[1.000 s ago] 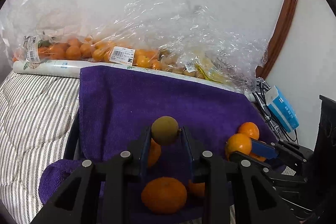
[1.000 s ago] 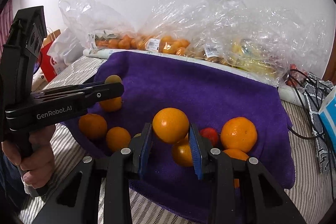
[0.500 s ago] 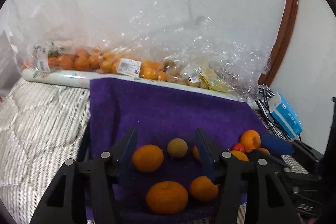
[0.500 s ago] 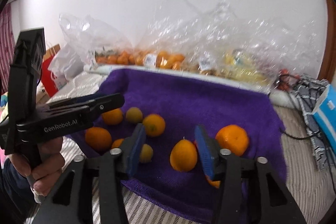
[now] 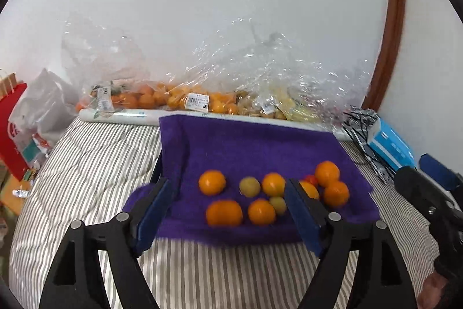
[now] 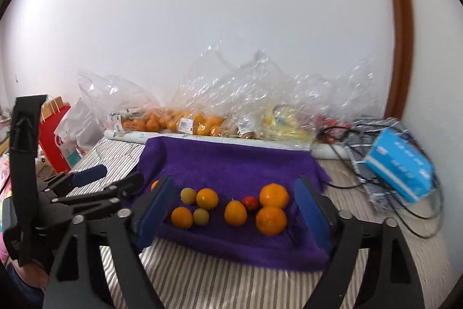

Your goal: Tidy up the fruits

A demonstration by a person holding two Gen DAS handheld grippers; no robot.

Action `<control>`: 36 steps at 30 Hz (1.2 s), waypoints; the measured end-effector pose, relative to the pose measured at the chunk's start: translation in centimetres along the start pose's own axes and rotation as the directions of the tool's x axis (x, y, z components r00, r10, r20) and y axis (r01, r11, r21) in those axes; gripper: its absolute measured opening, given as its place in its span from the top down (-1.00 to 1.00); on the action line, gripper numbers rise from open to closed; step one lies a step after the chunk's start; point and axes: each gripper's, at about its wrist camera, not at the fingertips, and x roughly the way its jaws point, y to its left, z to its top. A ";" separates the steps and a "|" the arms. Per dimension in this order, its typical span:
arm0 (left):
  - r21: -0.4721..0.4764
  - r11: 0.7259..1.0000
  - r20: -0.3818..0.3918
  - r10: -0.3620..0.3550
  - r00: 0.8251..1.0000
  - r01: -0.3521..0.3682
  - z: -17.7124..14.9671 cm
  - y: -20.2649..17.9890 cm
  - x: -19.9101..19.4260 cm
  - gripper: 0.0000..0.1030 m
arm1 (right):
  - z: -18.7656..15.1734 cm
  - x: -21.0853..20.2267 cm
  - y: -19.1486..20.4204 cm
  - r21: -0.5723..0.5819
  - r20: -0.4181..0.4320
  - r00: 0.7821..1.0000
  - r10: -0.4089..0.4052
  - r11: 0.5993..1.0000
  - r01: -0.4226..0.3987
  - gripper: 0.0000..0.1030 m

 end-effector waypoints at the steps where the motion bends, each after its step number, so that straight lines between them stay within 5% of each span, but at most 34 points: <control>1: 0.011 1.000 0.004 0.004 1.000 -0.004 -0.4 -0.1 -1.0 -0.56 | -0.3 -1.0 0.2 0.009 0.008 1.000 -0.016 1.000 0.016 -0.69; 8: 0.044 0.999 0.065 0.011 0.998 -0.013 -1.6 -0.6 -7.2 -0.69 | -1.5 -5.2 -1.1 0.120 -0.086 0.996 -0.007 0.993 0.017 -0.52; 17: 0.042 0.999 0.102 -0.014 0.995 0.010 -2.9 -1.3 -12.8 -0.77 | -3.5 -11.3 -1.3 0.110 -0.017 0.996 -0.087 0.990 0.089 -0.96; 36: 0.089 0.996 0.162 0.009 0.987 -0.023 -3.7 -3.9 -17.5 -0.77 | -4.0 -15.7 -1.8 0.106 0.021 0.994 -0.109 0.989 0.106 -0.99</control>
